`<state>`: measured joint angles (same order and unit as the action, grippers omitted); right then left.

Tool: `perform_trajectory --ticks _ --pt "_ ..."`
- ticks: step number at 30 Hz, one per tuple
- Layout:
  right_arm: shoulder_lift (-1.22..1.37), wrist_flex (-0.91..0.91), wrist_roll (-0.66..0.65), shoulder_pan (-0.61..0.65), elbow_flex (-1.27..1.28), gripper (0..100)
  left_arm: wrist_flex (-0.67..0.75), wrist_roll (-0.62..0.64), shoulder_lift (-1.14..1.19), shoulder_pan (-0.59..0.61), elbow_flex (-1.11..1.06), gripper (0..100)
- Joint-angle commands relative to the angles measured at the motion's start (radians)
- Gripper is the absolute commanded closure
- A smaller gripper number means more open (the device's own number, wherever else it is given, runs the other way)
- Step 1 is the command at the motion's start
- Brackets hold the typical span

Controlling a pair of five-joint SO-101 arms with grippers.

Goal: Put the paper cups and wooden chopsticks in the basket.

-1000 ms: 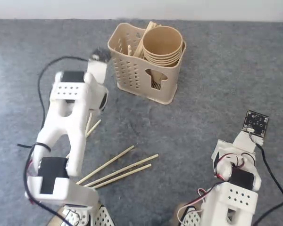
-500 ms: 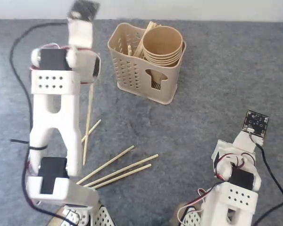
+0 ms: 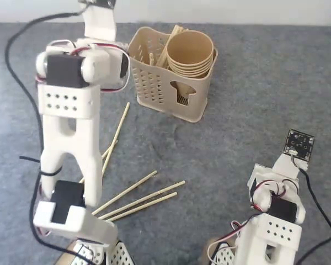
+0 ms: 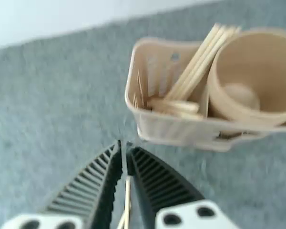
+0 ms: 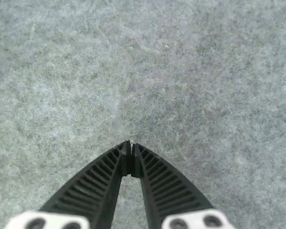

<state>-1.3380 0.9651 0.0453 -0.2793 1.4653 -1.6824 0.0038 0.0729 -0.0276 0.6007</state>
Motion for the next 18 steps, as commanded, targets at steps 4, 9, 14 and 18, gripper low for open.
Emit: perform_trajectory --ticks 4,9,14,18 --pt "-0.019 -0.013 -0.025 -0.008 -0.011 99.0 -0.044 -0.29 0.028 0.074 -0.323 98" --pt "-0.019 -0.013 -0.025 -0.007 -0.011 99.0 0.18 -0.362 0.028 0.107 -0.65 96" --pt "-0.019 -0.013 -0.025 -0.007 -0.011 99.0 0.391 -0.359 0.028 0.101 -0.852 89" --pt "-0.019 -0.013 -0.025 -0.007 -0.011 99.0 0.526 -0.318 0.028 0.109 -0.938 89"
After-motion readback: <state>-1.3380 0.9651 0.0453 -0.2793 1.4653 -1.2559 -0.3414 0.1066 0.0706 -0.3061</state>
